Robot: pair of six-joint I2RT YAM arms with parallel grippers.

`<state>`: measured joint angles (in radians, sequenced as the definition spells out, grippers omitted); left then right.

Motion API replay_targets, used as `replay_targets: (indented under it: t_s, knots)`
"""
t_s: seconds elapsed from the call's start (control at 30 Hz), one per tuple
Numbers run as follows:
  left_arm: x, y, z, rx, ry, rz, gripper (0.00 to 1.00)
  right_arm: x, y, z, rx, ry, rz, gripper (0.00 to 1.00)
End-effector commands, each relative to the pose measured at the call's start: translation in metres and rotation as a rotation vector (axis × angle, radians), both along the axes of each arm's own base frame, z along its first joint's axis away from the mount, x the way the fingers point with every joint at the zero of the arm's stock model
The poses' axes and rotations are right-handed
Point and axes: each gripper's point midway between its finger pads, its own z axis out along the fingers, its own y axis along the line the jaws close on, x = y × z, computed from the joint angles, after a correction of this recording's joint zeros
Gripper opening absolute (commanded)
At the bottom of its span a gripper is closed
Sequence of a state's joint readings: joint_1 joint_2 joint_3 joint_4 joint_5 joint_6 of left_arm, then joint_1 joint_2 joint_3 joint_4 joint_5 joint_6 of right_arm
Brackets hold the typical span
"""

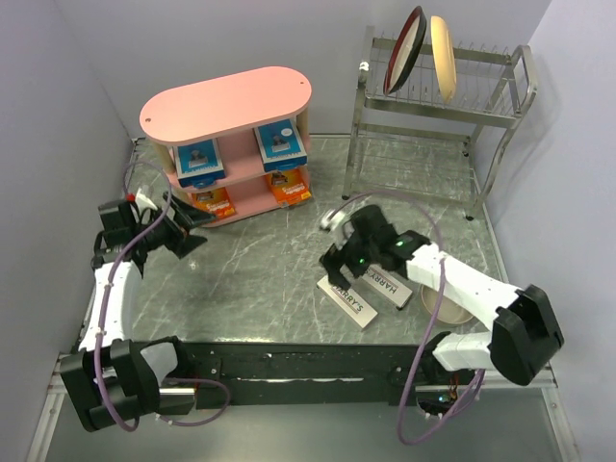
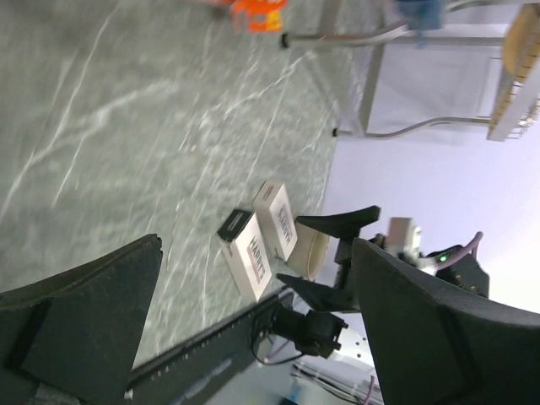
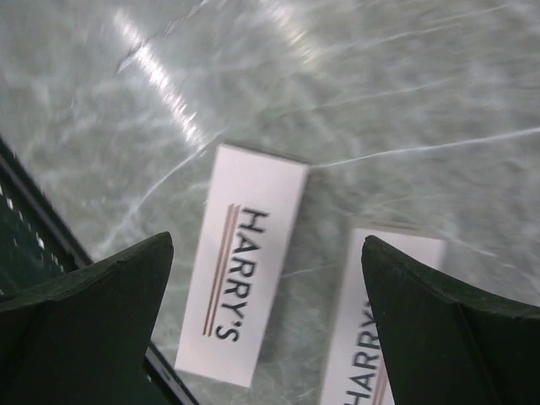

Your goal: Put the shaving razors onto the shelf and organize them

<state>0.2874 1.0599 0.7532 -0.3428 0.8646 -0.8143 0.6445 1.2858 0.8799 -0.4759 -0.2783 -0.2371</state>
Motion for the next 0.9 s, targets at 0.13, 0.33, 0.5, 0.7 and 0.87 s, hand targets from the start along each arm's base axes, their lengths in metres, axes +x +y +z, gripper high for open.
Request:
replay_targets:
  t_s: [0.13, 0.33, 0.5, 0.7, 0.87]
  knots:
    - [-0.008, 0.004, 0.016, 0.049, -0.071, 0.024, 0.99, -0.002, -0.019, -0.047, -0.219, 0.033, 0.029, 1.00]
    - [-0.016, 0.004, 0.010, 0.051, -0.066, 0.036, 0.99, -0.012, -0.007, -0.064, -0.250, 0.074, 0.085, 1.00]
    - [-0.016, 0.005, 0.013, 0.063, -0.082, 0.041, 0.99, -0.031, 0.005, -0.074, -0.271, 0.108, 0.165, 1.00]
    - [-0.016, 0.005, 0.025, 0.093, -0.132, 0.025, 0.99, -0.044, 0.026, -0.063, -0.191, 0.159, 0.218, 1.00]
    - [-0.016, 0.002, 0.030, 0.094, -0.148, 0.009, 0.99, -0.047, 0.030, -0.064, -0.198, 0.151, 0.257, 1.00]
